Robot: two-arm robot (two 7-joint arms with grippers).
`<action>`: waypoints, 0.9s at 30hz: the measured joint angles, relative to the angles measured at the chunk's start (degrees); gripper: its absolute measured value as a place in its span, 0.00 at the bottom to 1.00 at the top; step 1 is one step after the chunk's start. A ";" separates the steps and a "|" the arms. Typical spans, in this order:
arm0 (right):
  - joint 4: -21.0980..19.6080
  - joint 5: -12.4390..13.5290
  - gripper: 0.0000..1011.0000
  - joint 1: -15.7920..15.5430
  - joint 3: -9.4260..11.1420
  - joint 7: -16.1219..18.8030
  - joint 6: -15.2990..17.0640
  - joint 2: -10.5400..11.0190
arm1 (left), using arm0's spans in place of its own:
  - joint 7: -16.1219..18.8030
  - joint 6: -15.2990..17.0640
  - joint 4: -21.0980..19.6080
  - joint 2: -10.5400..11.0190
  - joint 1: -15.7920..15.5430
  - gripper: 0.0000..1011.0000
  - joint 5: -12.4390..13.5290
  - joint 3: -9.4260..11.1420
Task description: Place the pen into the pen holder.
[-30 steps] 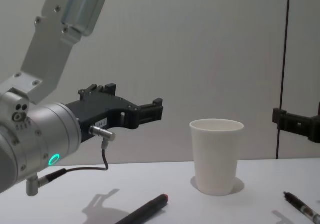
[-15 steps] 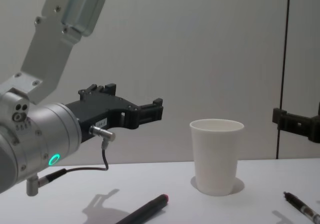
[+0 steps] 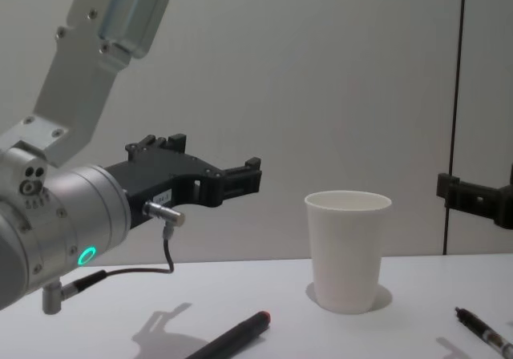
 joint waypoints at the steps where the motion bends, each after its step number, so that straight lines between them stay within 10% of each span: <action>1: 0.00 0.00 0.99 0.00 0.00 0.00 0.00 0.00 | 0.00 0.00 0.00 0.00 0.00 0.99 0.00 0.00; 27: -2.18 0.87 0.99 -2.73 0.77 -0.02 -0.82 1.68 | 0.00 0.00 0.00 0.00 0.00 0.99 0.00 0.00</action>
